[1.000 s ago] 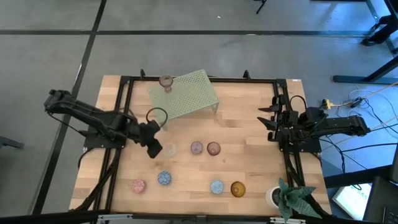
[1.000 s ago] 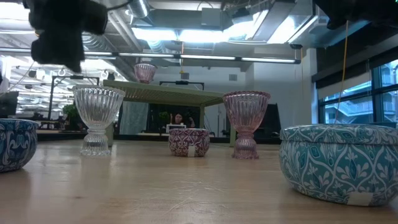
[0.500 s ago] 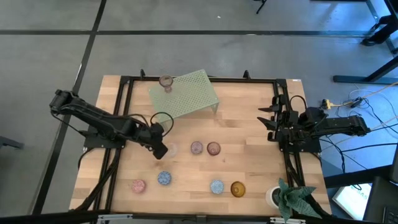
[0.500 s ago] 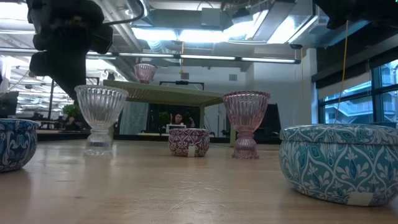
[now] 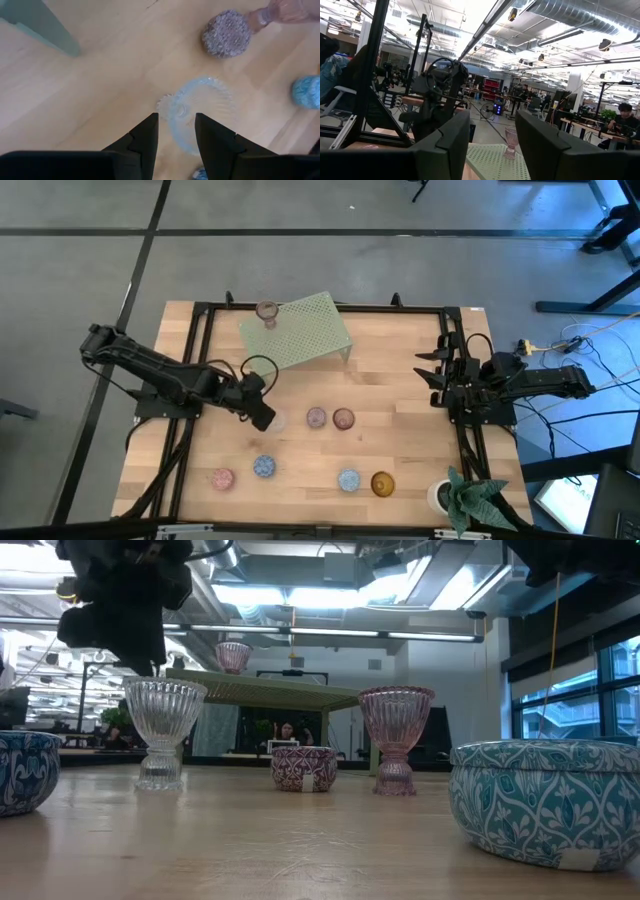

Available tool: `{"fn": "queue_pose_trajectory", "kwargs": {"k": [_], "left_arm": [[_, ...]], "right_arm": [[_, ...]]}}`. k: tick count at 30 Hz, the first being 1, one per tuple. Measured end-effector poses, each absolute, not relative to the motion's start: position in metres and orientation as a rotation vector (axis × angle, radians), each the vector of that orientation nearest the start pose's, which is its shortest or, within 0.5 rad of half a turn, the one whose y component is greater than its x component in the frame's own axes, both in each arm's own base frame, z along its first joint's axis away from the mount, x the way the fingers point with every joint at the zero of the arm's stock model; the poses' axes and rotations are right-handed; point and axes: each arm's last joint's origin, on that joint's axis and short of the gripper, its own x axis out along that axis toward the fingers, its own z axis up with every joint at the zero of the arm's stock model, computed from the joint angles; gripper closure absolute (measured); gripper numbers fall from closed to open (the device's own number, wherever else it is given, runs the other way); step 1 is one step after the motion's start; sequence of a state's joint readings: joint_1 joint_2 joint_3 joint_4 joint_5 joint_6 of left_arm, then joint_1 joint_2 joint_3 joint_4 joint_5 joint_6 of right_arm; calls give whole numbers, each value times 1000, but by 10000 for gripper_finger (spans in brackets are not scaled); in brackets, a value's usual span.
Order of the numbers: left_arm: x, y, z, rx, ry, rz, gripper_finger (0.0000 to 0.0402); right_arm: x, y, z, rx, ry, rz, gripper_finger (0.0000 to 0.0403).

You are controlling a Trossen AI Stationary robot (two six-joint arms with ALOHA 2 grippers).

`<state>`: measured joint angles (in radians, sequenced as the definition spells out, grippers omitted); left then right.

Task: Pick & Place candle stick holders
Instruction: Put the transparent glass candle holder on the shelf aligned with the other glass candle holder

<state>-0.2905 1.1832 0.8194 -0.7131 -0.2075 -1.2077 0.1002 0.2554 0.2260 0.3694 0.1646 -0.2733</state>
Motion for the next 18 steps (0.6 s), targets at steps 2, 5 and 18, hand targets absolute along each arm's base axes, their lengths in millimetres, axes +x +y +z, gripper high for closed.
{"fn": "queue_pose_trajectory", "kwargs": {"k": [2,5,18], "left_arm": [[210,-57,232,-836,929,552,277],[212,-57,228,-830,959,560,277],[220,-62,210,-803,1067,567,277]], "right_arm": [[102,6,255,-226,-326,-109,238],[102,5,255,-226,-326,-109,238],[102,5,255,-226,-324,-109,238]]}}
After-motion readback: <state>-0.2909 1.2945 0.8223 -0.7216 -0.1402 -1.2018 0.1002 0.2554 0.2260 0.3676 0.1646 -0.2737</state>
